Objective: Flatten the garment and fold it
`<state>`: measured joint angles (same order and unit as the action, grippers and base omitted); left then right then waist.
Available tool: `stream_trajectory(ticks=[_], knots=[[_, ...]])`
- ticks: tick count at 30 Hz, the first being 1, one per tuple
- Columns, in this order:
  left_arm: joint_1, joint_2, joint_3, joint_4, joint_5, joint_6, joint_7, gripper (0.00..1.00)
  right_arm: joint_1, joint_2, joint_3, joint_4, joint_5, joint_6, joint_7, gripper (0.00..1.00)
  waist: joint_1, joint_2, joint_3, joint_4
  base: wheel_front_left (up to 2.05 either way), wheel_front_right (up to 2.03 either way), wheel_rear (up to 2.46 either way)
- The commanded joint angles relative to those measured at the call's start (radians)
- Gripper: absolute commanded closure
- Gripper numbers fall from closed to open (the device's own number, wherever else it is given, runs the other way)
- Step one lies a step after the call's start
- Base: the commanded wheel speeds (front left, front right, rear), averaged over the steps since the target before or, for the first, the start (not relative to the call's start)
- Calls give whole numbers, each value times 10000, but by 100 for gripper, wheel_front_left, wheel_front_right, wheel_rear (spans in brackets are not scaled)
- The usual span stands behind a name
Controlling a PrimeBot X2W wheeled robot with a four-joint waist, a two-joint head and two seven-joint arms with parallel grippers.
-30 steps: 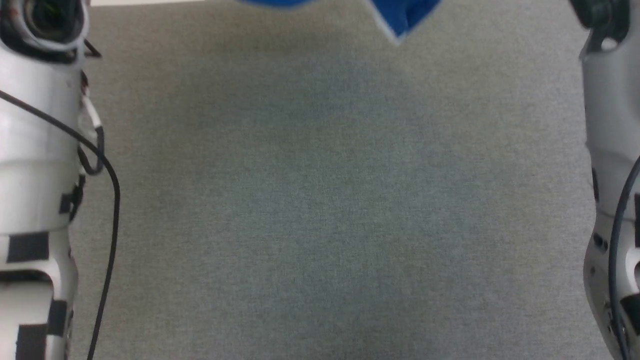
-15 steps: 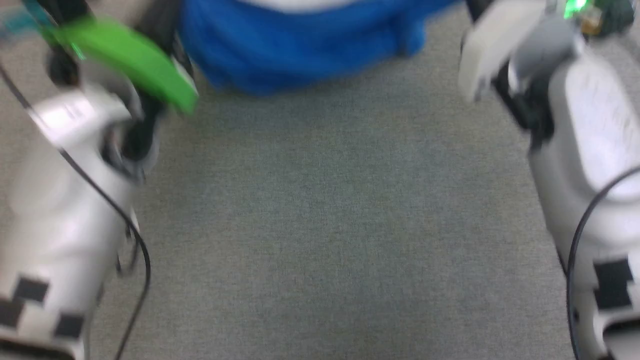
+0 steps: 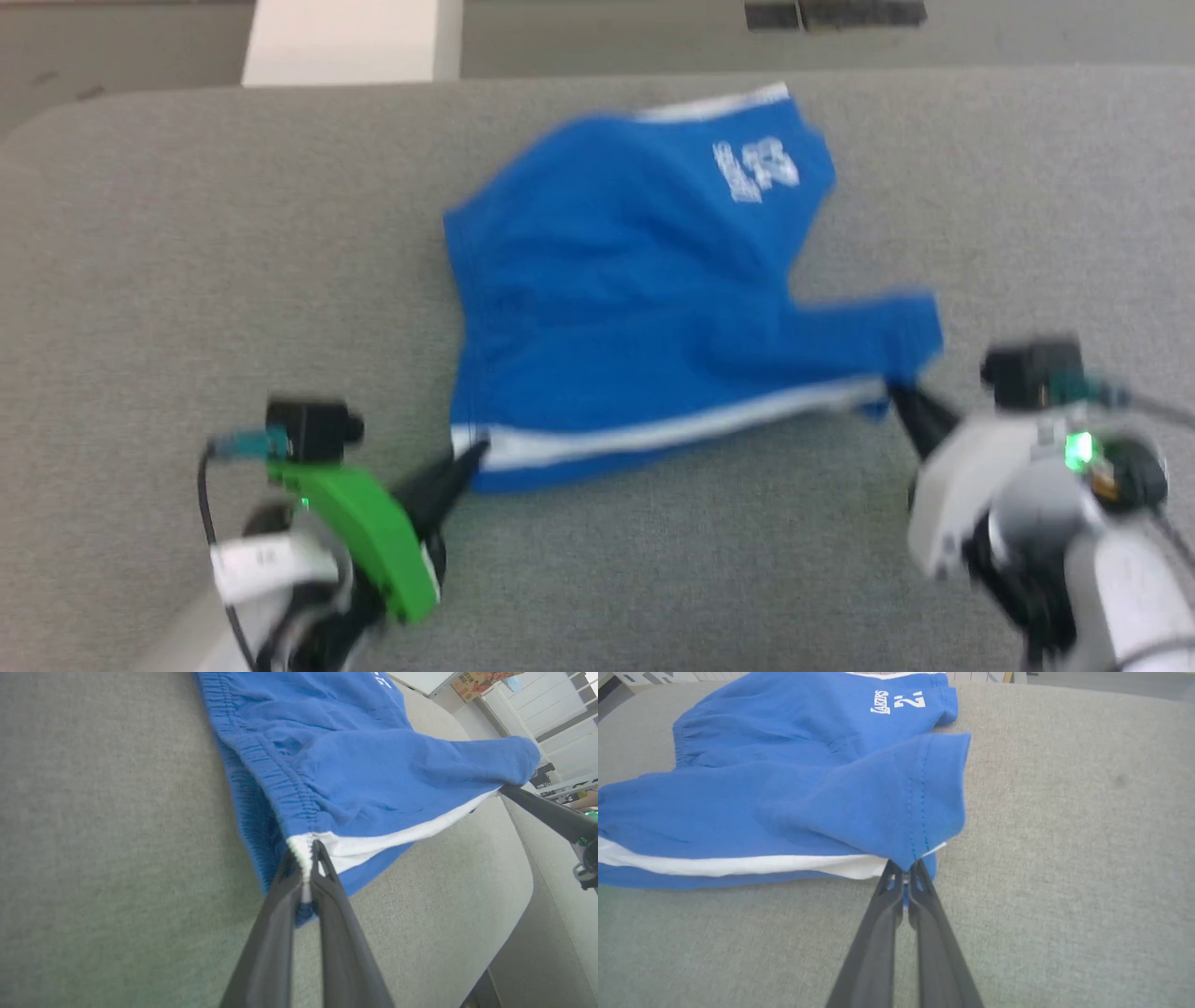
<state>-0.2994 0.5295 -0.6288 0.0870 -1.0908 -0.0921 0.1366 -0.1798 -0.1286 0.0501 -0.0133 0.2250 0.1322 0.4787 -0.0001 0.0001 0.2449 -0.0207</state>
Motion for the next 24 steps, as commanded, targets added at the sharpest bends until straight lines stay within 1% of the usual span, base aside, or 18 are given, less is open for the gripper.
stream_trajectory(ticks=[1,7,11,15,17,19,22,24], knots=[[399,169,-35,-187,-97,172,88,100,491,148,-149,-293,-109,-15,155,100,1,-1,-359,160,0,0,0],[1825,464,-425,-1036,-447,790,523,100,2426,600,-629,-1245,-435,-15,767,100,1,-1,-610,171,0,0,0],[2477,535,-585,-1497,-652,1124,669,100,3322,720,-922,-1543,-557,-15,1105,100,1,-1,-696,234,0,0,0],[2827,595,-688,-1946,-431,1383,484,100,3869,766,-1192,-1924,-609,-15,1128,100,1,-1,-757,248,0,0,0],[2822,493,-690,-2168,-216,1375,192,100,3914,775,-1226,-2121,-584,-15,869,100,1,-1,-767,237,0,0,0],[2683,335,-699,-2264,59,1234,-159,100,3817,778,-1251,-2206,-608,-15,497,100,1,-1,-773,229,0,0,0],[2261,40,-695,-2254,525,1094,-616,100,3515,780,-1295,-2160,-761,-15,72,100,1,-1,-778,241,0,0,0],[1893,-202,-634,-2095,771,974,-940,100,3211,781,-1218,-2032,-906,-15,6,100,1,-1,-782,242,0,0,0]])
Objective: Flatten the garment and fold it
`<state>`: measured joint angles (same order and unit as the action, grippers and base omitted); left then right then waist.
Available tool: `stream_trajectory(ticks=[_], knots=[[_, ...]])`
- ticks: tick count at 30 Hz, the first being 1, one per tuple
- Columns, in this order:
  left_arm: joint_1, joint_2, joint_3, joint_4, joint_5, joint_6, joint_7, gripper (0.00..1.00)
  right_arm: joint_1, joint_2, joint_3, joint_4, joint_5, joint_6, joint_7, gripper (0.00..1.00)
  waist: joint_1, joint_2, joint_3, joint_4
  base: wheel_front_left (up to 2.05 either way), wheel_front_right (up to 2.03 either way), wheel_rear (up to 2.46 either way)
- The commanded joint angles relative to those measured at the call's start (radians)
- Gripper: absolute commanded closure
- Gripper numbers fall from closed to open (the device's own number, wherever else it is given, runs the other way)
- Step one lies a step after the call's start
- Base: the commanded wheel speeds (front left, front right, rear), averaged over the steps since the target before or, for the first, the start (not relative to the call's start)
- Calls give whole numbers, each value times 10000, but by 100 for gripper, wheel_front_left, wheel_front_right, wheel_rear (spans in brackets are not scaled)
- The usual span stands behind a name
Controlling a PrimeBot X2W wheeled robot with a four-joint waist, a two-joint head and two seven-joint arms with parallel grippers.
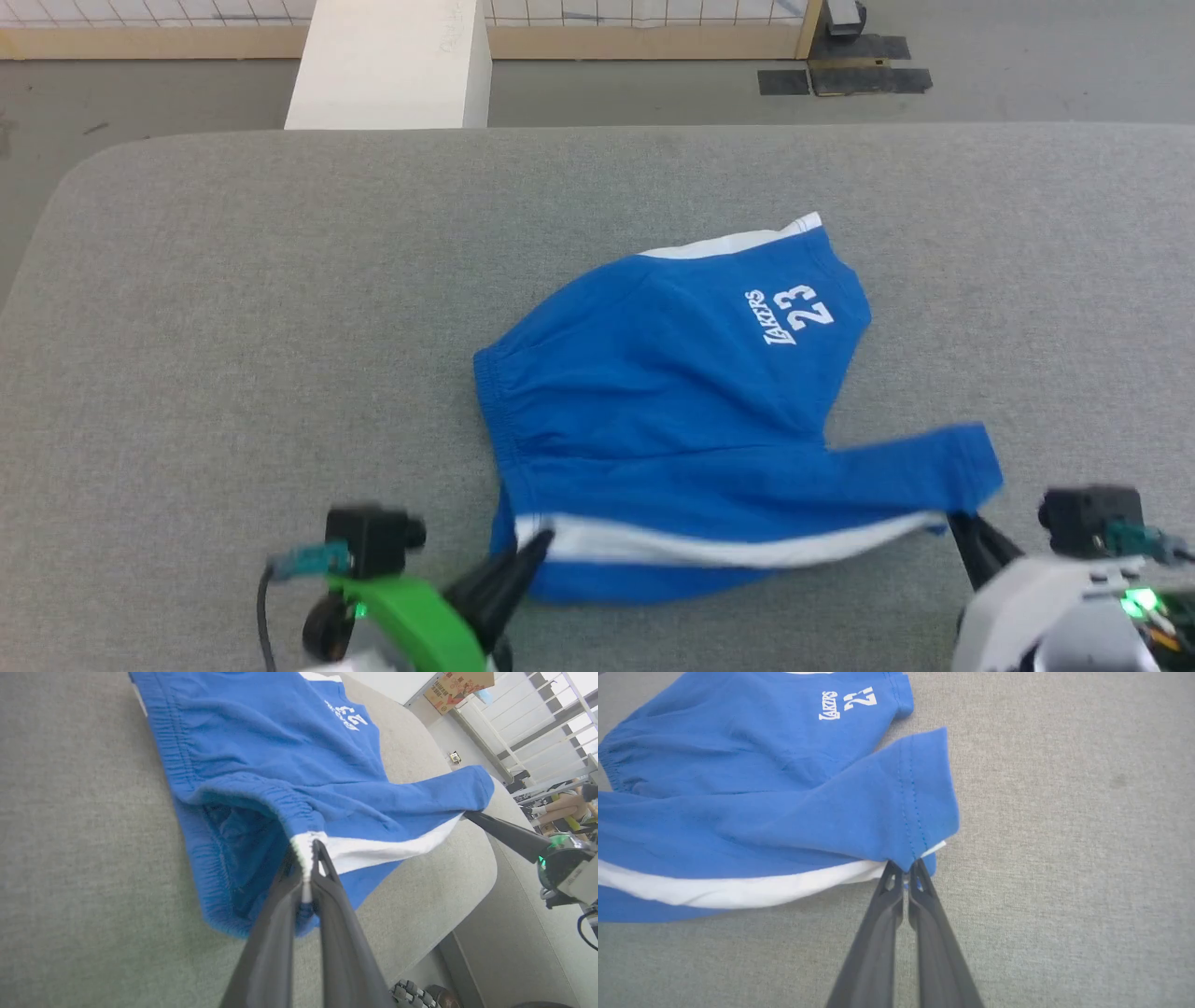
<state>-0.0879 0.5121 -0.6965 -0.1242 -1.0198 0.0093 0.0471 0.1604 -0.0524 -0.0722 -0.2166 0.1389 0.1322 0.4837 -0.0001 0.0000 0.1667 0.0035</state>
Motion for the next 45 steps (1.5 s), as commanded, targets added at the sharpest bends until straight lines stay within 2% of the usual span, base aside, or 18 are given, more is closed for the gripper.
stream_trajectory(ticks=[1,9,17,26,33,45], knots=[[-423,-166,87,143,154,-91,-198,100,-407,20,59,78,-136,-15,-45,100,1,0,0,-6,0,0,0],[-1958,-977,423,1547,610,-409,-992,100,-2494,-262,600,1073,-515,-15,274,100,1,0,246,46,0,0,0],[-3318,-1482,930,3337,638,-608,-1572,100,-4735,-719,740,2540,-543,-15,332,100,1,0,931,289,0,0,0],[-4882,-1971,953,4954,653,-1026,-1699,100,-7101,-1308,1266,4370,-500,-15,273,100,1,0,1809,557,0,0,0],[-5504,-2243,883,6019,675,-1089,-1678,100,-8469,-1505,1670,5852,-284,-15,293,100,1,0,2231,632,0,0,0],[-5925,-2570,477,6919,537,-1237,-1174,100,-10022,-1932,2395,8115,285,-15,1259,100,1,0,2670,923,0,0,0]])
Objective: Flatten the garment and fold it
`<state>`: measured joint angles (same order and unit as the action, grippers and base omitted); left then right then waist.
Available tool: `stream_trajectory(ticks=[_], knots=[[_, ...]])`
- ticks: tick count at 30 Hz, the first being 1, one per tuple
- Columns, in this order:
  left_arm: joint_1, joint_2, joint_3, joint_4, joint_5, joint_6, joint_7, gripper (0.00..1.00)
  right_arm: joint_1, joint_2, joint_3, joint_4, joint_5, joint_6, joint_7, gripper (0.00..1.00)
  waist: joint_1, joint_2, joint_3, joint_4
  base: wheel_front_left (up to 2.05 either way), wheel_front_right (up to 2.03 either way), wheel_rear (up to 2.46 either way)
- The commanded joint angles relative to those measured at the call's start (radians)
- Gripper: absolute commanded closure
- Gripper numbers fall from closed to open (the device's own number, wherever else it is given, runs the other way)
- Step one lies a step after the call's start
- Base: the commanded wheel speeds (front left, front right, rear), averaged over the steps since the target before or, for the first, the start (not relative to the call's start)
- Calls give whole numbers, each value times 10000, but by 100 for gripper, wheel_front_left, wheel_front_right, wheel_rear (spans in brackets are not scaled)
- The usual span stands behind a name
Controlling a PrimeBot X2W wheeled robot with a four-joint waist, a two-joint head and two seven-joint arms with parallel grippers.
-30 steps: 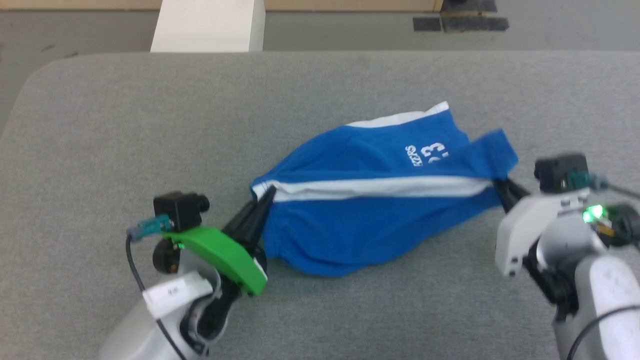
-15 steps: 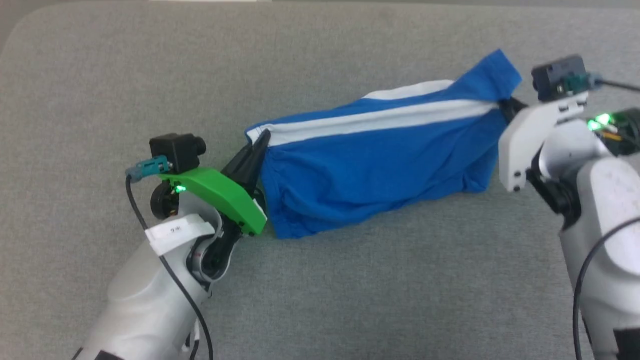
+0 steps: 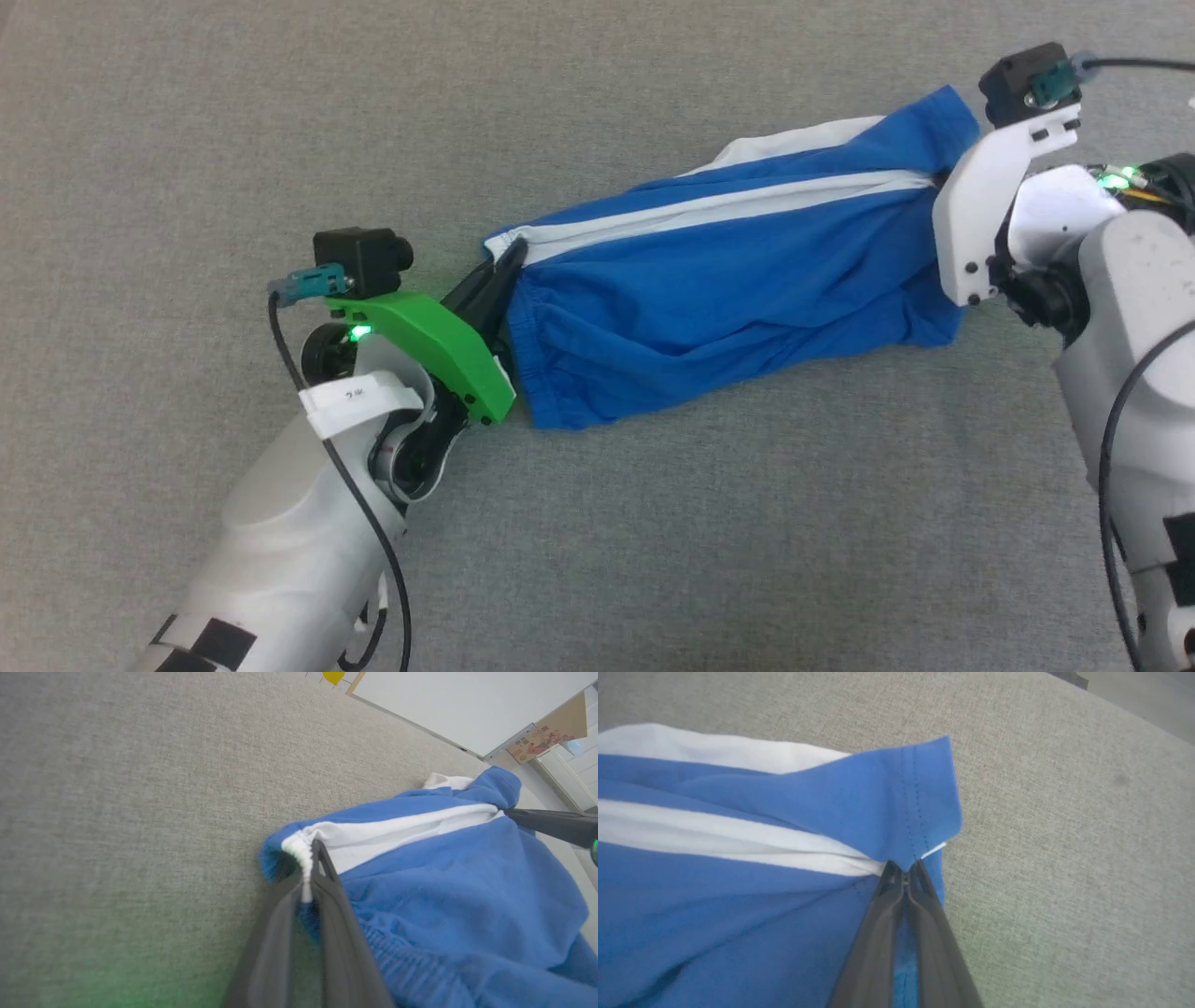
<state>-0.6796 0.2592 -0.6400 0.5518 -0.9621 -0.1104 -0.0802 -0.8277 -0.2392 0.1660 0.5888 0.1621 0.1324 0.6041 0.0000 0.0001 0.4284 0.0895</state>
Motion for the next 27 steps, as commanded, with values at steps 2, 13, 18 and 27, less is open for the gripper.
stream_trajectory(ticks=[2,13,18,27], knots=[[-16,-74,-188,173,-112,-73,260,100,-319,-150,139,284,219,-17,289,100,0,-1,89,120,0,0,0],[78,-73,-378,-15,-236,-67,415,0,-689,-371,296,913,1178,-17,1359,12,0,-1,76,259,0,0,0],[331,10,-298,-319,61,246,-307,0,-304,-352,230,624,1267,-17,735,0,0,-1,-342,247,0,0,0],[1502,409,-117,-1396,594,1018,-1421,0,1426,-254,-308,-647,1280,-17,-1544,0,0,-1,-1522,184,0,0,0]])
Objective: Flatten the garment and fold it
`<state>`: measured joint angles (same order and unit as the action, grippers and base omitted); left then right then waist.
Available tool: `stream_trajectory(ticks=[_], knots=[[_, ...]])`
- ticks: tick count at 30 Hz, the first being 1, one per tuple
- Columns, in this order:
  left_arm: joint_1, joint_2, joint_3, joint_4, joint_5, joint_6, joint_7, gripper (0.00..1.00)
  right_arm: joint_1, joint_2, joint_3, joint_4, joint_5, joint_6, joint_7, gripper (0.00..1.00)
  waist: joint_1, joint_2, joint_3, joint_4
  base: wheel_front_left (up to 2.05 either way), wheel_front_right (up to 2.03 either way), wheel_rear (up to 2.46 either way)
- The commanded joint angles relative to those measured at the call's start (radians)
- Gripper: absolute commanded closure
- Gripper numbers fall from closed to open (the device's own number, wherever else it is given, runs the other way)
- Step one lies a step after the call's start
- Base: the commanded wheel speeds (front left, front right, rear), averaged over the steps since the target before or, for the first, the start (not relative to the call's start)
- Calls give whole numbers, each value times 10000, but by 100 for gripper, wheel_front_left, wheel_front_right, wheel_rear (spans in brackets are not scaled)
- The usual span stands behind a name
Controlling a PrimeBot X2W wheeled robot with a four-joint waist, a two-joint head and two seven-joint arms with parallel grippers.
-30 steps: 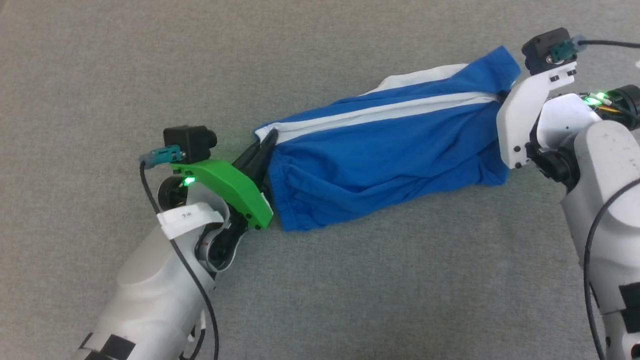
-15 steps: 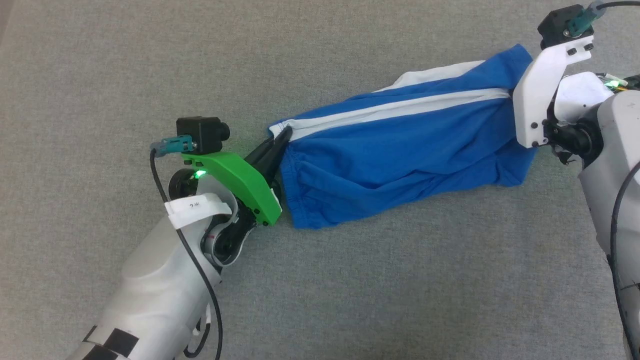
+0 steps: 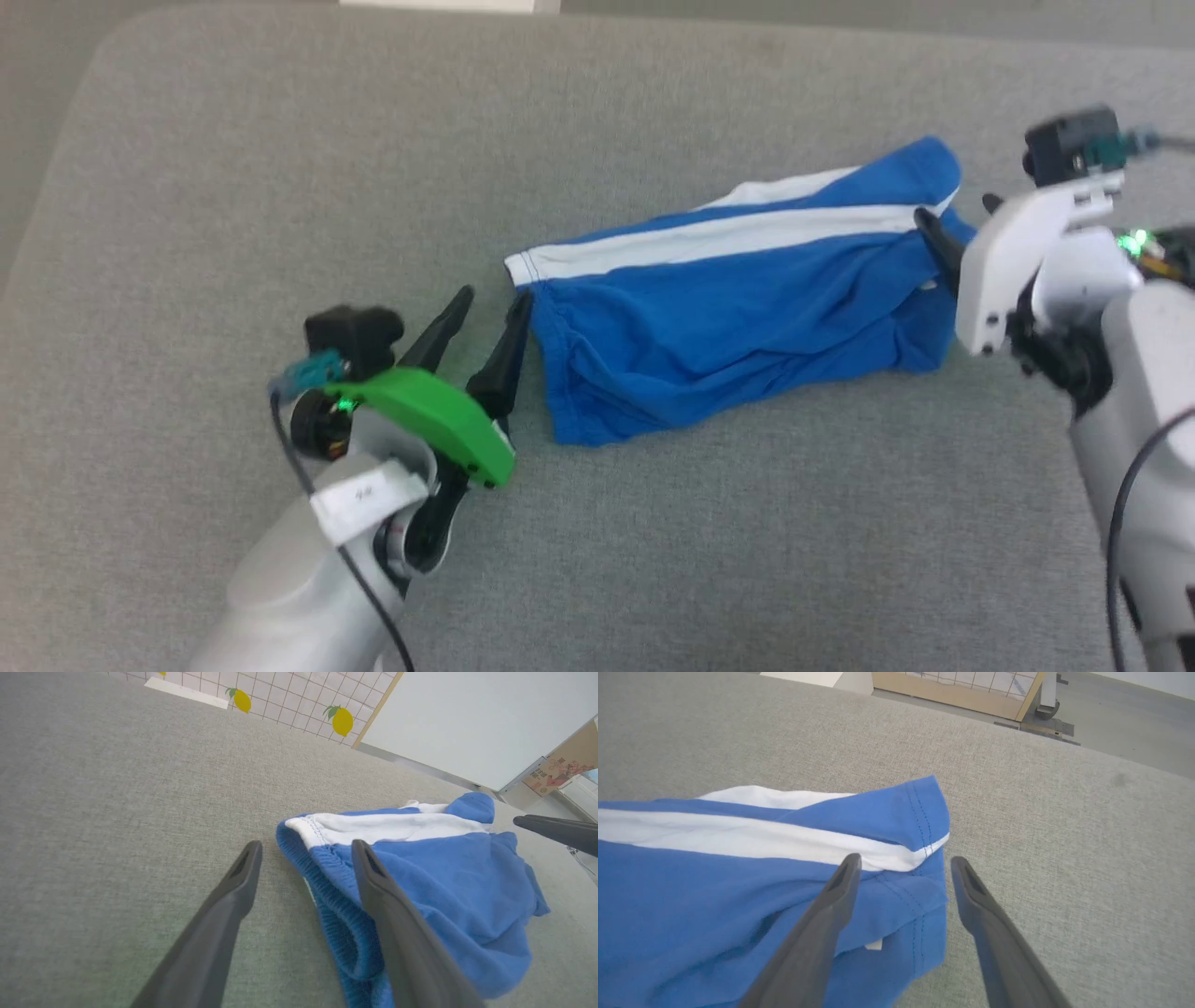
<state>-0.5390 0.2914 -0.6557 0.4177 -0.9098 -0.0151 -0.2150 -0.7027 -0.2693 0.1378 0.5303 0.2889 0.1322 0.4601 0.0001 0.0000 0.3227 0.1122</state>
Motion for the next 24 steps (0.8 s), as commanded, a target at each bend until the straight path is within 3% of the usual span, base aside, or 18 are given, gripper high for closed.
stream_trajectory(ticks=[1,6,10,16,17,19,24], knots=[[269,137,125,-241,164,193,-188,0,441,88,-115,-245,17,-15,-399,0,-1,0,-593,-51,0,0,0],[1121,218,909,-1192,862,701,-451,0,1544,411,-805,-1042,-56,-15,-1677,0,-1,0,-1112,-64,0,0,0],[1993,-23,2162,-2216,2153,836,-462,0,2229,762,-1447,-1506,-96,-15,-2422,0,-1,0,-1336,-71,0,0,0],[3056,-783,3759,-3033,4162,210,-465,0,2642,1161,-2190,-1684,-118,-15,-2721,0,-1,0,-1448,-83,0,0,0],[3431,-1259,4529,-3309,5014,-237,-465,0,2501,1302,-2537,-1360,-89,-15,-2313,0,-1,0,-1412,-97,0,0,0],[3721,-1780,5244,-3467,5776,-710,-466,0,1966,1505,-3149,-652,99,-15,-1644,0,-1,0,-1277,-55,0,0,0],[3780,-2118,5619,-3417,6234,-1011,-466,0,1152,1603,-3826,356,2,-15,-943,0,-1,0,-1056,155,0,0,0]])
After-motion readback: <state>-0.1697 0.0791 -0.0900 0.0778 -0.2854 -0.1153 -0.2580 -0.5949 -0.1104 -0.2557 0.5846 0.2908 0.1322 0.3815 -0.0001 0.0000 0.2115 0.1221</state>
